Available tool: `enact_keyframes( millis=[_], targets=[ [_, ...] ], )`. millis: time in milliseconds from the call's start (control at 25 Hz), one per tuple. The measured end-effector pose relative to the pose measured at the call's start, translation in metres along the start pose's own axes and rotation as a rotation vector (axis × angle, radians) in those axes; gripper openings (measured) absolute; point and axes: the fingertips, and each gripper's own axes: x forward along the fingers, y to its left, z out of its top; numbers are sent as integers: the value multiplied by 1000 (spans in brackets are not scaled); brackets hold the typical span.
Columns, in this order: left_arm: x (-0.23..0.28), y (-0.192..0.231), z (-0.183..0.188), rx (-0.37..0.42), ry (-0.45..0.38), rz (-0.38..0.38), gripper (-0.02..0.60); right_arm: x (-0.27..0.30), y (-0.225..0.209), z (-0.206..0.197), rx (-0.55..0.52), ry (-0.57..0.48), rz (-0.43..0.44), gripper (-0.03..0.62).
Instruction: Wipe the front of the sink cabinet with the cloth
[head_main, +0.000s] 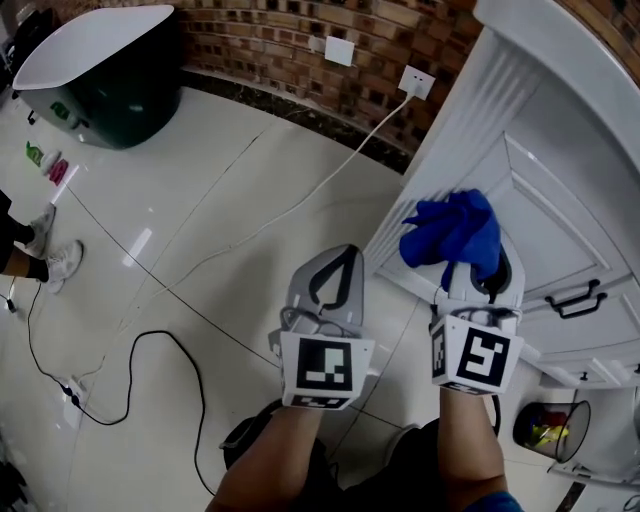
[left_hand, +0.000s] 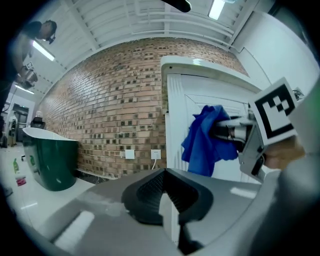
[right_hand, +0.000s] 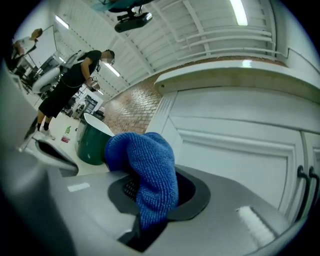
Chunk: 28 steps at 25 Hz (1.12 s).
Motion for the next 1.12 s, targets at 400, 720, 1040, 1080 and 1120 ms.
enact_keyframes(
  millis=[400,720,1040,1080,1120],
  targets=[
    [10,3,-18,-31,46,-3,5,-5,57,-122,20,255,75,77],
    [14,0,-28,-43,76,-22,5,-5,92,-200,-21,411,135,77],
    [15,-1,-36,-72,98,-46,5,-11,108,-265,-44,551,202,77],
    [14,-1,-36,-76,99,-46,5,-11,108,-268,-44,559,212,77],
    [14,0,-36,-79,99,-46,5,-12,108,-269,-47,563,219,77]
  ],
)
